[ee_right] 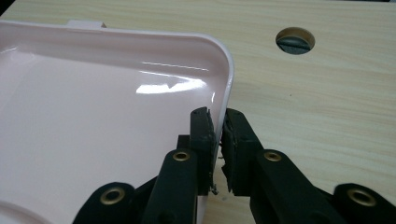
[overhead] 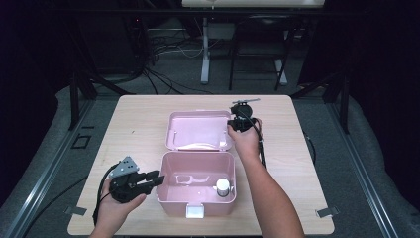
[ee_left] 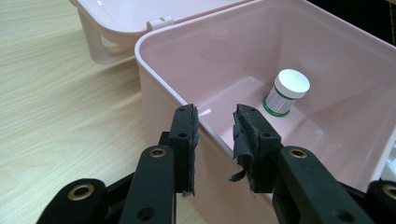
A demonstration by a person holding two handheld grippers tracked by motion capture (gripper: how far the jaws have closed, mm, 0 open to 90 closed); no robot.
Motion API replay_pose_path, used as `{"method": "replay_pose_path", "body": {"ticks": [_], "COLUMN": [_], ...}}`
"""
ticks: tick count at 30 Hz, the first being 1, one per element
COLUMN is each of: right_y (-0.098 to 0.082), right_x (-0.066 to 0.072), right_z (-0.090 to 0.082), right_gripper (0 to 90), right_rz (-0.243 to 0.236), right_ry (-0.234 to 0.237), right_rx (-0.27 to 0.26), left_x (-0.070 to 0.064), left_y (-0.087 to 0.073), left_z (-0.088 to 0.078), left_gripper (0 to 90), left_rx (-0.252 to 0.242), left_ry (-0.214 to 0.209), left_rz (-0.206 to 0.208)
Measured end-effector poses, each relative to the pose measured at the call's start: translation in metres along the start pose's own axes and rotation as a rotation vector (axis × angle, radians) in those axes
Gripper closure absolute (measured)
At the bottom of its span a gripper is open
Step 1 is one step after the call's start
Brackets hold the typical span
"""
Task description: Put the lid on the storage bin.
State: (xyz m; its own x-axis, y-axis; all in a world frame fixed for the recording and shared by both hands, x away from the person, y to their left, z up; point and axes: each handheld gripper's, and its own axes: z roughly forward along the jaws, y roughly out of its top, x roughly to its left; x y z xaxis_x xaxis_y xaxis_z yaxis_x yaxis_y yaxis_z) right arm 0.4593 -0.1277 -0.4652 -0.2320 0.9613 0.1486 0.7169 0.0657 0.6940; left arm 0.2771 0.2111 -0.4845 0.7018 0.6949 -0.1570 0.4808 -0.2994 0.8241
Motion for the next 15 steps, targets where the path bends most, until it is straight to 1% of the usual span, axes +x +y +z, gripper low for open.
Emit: {"method": "replay_pose_path", "body": {"ticks": [7,11,13,15], "right_y": [0.001,0.002,0.002,0.002], "right_x": [-0.001,-0.001,-0.001,-0.001], "right_z": [-0.007,-0.01,-0.012,-0.015], "right_gripper": [83.8,84.1,84.3,84.5], "right_rz": [-0.001,0.001,0.012,0.011], "right_ry": [0.0,0.005,0.012,0.014], "right_rx": [-0.028,-0.038,-0.042,-0.051], "left_x": [0.0,-0.001,-0.001,-0.001], "left_y": [0.0,0.0,0.0,0.0], "left_z": [0.0,0.001,0.001,0.001], "left_gripper": [68.7,68.7,68.7,68.7], "left_rx": [0.0,-0.002,-0.002,-0.003], "left_ry": [-0.006,0.0,0.0,-0.001], "left_rz": [-0.001,0.0,-0.001,0.0]}}
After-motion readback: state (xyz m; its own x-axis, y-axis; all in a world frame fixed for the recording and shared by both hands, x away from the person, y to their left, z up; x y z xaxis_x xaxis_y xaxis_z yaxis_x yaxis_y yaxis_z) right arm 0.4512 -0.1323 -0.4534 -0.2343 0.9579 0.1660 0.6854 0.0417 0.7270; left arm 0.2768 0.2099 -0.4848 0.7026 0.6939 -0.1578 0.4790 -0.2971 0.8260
